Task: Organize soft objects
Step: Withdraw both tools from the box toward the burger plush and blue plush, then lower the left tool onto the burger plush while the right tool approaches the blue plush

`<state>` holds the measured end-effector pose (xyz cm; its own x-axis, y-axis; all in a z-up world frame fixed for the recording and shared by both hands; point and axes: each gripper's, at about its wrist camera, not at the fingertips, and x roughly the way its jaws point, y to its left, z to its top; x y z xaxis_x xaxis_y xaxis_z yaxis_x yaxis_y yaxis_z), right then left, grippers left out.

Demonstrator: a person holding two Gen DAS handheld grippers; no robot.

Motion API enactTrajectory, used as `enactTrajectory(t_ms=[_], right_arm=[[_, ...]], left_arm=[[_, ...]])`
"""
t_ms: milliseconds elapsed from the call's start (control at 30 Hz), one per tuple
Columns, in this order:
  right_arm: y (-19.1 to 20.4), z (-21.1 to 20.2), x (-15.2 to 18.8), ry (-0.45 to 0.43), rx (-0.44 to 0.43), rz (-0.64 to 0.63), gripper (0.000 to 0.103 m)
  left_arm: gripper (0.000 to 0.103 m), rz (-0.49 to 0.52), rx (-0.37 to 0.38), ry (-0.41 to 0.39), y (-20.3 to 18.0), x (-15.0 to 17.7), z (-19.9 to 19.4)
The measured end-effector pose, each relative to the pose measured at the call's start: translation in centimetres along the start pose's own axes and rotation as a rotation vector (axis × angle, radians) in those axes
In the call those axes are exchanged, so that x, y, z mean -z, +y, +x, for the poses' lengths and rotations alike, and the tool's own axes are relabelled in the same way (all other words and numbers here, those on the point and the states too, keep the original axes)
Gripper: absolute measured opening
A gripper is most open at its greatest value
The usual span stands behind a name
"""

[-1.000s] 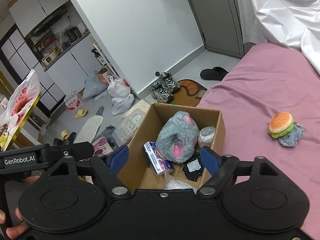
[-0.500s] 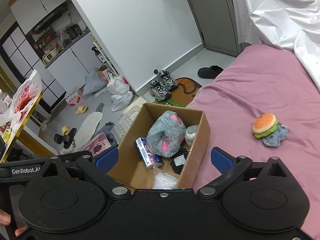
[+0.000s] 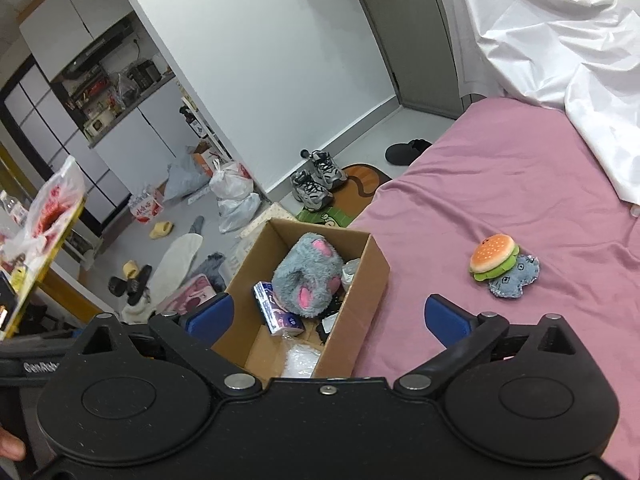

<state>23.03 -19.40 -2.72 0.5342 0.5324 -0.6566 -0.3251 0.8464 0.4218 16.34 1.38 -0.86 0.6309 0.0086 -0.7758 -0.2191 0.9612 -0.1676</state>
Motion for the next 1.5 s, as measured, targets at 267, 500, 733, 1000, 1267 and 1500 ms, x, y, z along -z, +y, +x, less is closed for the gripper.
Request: enactTrajectory(t_ms=[267, 500, 733, 1000, 1267, 1500], right_arm=[[-1.7, -1.5, 0.0, -0.019, -0.003, 0.02, 0.103], [-2.9, -2.2, 0.0, -0.034, 0.011, 0.035, 0.103], [-4.1, -2.5, 0.0, -0.04, 0.038, 0.041, 0.103], [-6.1, -3.0, -0.2, -0.059, 0.055, 0.097, 0.103], [-9.3, -3.4, -1.1, -0.095, 0.083, 0.18, 0.103], [-12.5, -3.3, -1.0, -0.128, 0.128, 0.282, 0.085]], left_arm=[[0.103, -0.005, -0.012, -0.015, -1.8, 0.6, -0.5], [0.103, -0.013, -0.023, -0.008, -3.0, 1.0, -0.7], [0.103, -0.015, -0.019, -0.002, -4.5, 1.3, -0.2], [0.102, -0.048, -0.014, 0.002, -5.9, 1.8, 1.1], [0.101, -0.08, 0.013, -0.034, -8.0, 1.5, 2.7], [0.099, -0.063, 0.062, -0.044, -10.5, 1.1, 4.6]])
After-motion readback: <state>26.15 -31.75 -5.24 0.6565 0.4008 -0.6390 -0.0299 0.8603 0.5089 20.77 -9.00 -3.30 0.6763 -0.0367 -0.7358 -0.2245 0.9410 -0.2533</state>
